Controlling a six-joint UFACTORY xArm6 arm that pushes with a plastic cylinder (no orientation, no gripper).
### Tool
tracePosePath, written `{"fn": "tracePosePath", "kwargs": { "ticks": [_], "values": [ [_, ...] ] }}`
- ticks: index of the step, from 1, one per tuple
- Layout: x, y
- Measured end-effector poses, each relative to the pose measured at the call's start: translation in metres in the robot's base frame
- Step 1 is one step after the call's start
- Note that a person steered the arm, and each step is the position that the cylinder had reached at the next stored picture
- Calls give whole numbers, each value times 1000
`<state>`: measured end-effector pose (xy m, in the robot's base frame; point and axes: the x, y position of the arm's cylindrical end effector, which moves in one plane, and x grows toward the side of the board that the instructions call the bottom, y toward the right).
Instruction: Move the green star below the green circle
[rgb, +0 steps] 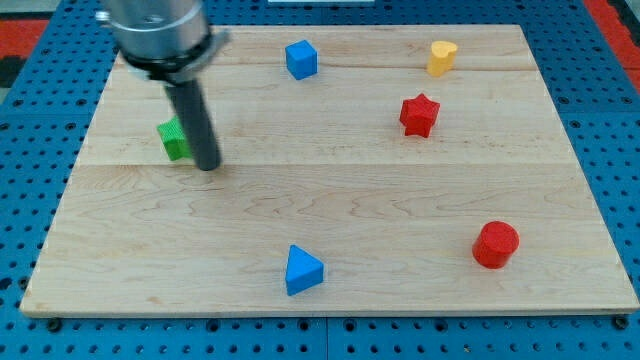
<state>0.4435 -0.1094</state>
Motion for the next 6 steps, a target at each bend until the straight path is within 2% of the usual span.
{"fn": "tracePosePath", "kwargs": {
  "ticks": [1,2,6],
  "values": [
    [-15,25],
    [-39,-18],
    [-43,-30]
  ]
}}
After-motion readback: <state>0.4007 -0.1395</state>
